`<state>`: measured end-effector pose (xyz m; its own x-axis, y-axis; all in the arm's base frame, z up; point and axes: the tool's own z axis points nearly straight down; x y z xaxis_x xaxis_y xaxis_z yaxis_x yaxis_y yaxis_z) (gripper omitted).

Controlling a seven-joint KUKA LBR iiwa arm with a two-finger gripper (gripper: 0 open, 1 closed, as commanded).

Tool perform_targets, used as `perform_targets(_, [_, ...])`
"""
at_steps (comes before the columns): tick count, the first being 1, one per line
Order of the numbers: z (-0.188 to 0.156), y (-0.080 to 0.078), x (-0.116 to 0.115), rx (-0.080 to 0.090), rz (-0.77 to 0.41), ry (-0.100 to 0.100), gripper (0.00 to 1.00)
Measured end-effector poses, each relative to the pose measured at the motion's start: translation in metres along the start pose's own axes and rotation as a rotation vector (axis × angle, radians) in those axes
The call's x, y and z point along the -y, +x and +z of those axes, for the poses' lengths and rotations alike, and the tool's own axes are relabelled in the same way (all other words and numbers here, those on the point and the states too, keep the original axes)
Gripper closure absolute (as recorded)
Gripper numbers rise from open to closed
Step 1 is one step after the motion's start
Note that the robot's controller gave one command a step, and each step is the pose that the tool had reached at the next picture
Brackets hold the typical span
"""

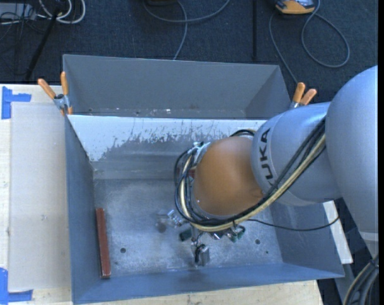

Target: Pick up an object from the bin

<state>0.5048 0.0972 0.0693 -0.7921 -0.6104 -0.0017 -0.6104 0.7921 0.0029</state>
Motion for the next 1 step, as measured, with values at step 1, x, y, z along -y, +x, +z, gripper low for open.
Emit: perform_targets(1, [-0.0003,0.0181,0.0562,-0.002,-0.027,0.005,0.0])
